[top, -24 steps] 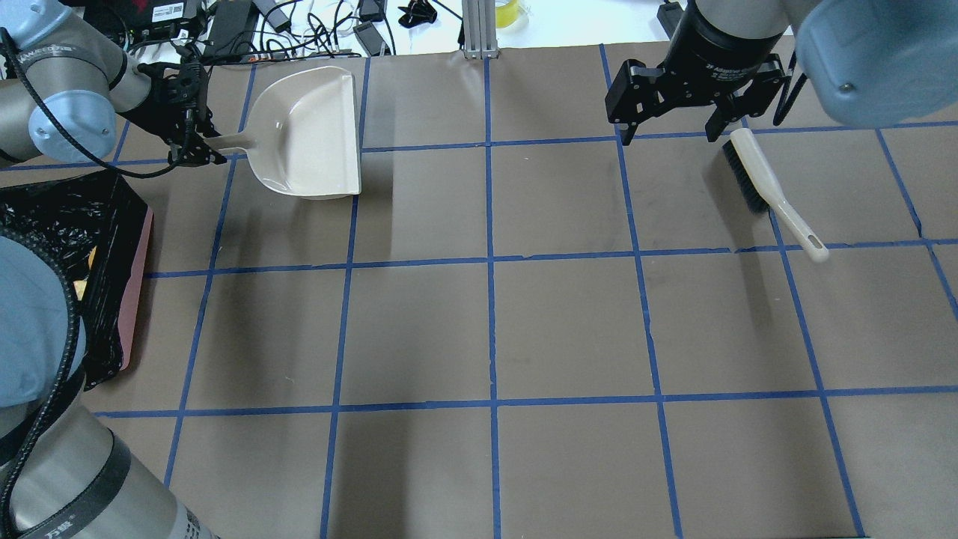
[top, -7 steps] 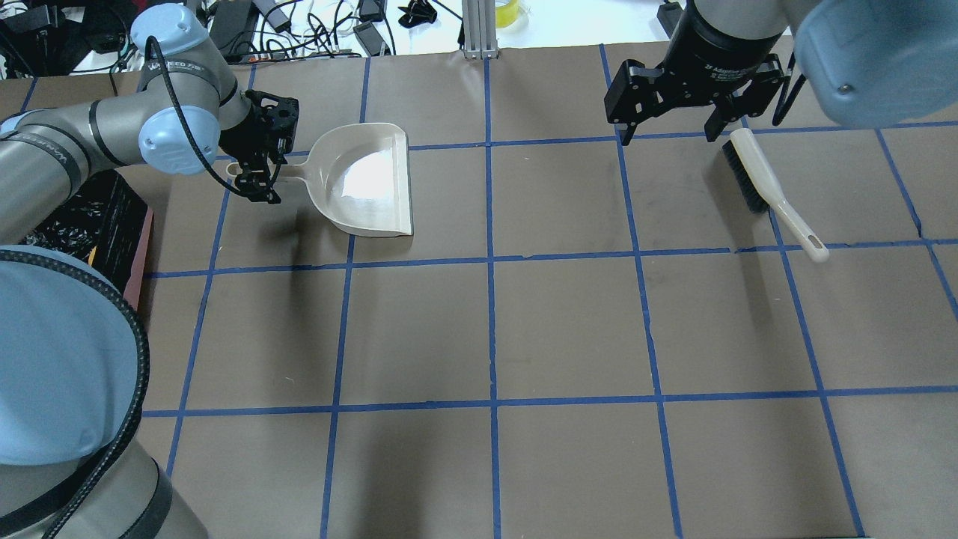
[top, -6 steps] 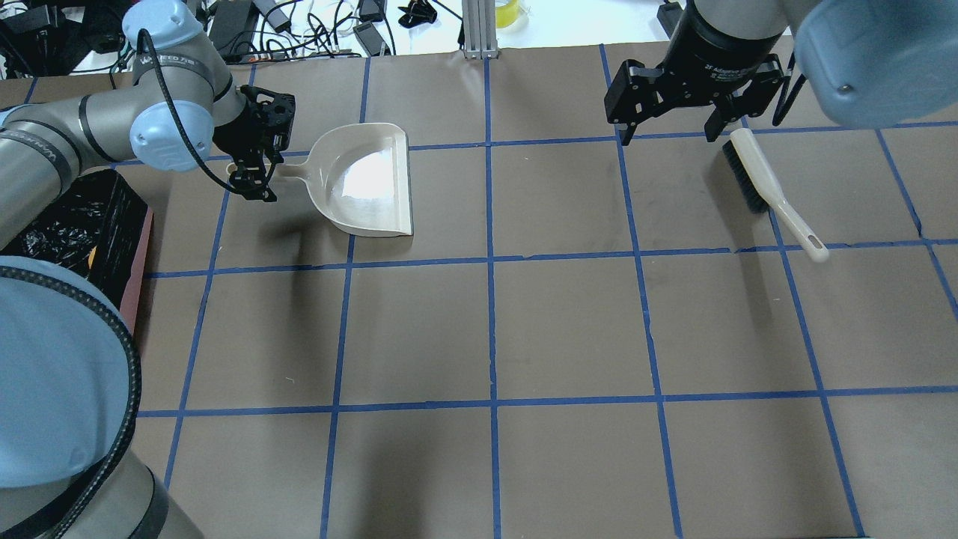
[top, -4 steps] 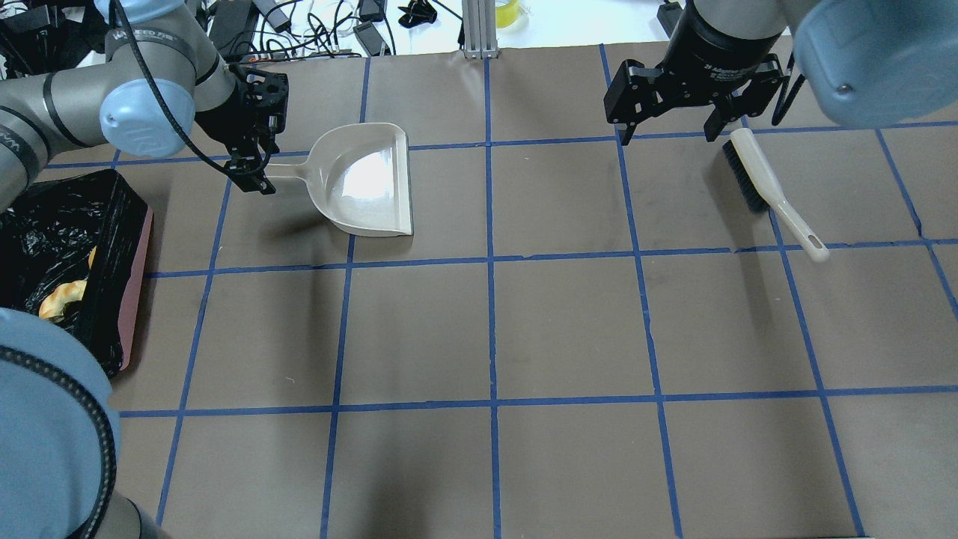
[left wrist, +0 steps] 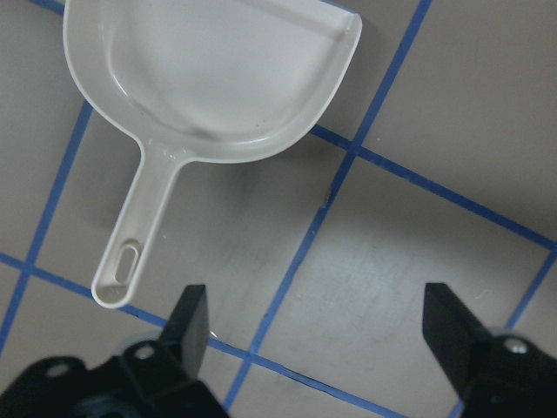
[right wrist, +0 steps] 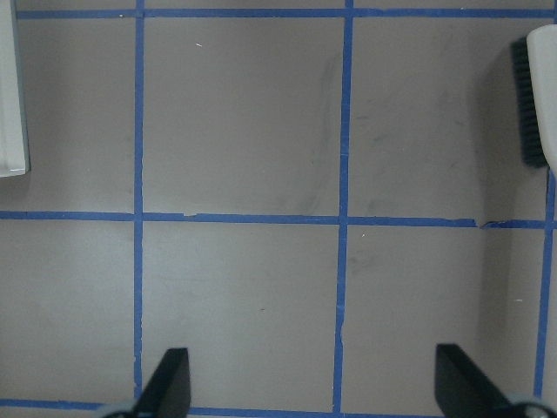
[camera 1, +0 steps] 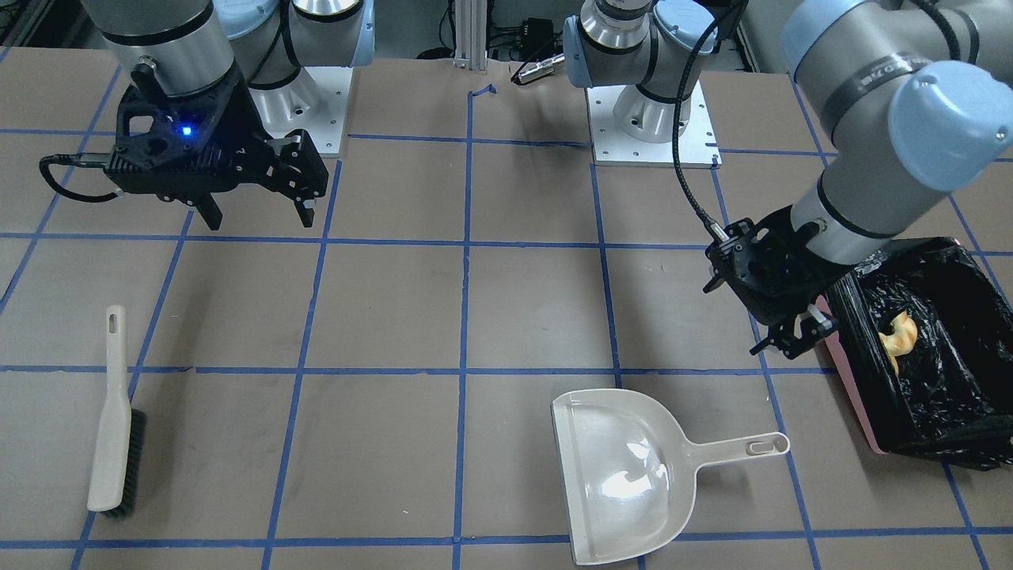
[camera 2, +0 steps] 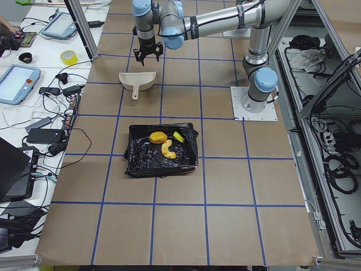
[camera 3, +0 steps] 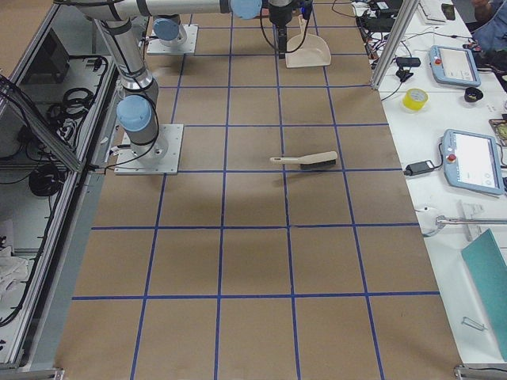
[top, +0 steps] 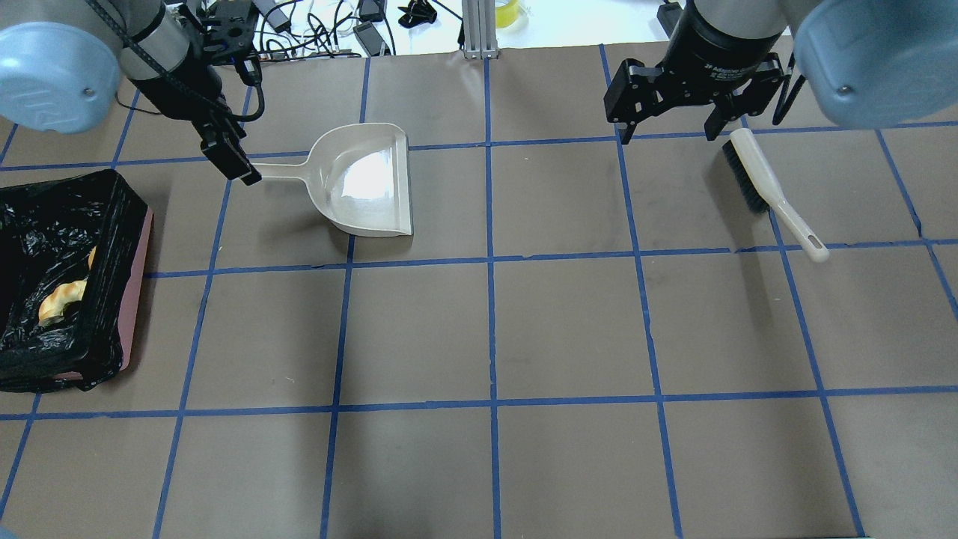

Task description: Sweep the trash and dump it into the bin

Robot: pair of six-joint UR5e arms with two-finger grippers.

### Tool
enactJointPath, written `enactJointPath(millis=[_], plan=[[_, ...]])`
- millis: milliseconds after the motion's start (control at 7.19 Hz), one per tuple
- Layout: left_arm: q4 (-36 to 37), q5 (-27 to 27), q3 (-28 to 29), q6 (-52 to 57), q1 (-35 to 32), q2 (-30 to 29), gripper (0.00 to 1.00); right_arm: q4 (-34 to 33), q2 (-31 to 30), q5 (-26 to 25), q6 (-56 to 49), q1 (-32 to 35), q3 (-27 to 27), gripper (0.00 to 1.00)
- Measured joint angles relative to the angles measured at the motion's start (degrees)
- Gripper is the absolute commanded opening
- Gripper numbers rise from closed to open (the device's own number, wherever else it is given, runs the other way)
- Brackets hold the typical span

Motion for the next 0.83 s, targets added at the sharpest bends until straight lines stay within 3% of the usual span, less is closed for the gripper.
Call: enactJointPath(millis=[834], plan=[[-6.4,0.5,-1.4,-39.1,-0.3,9.4,1.0,0.2,-1.3,-1.4,-0.6,0.0,0.1,1.0]])
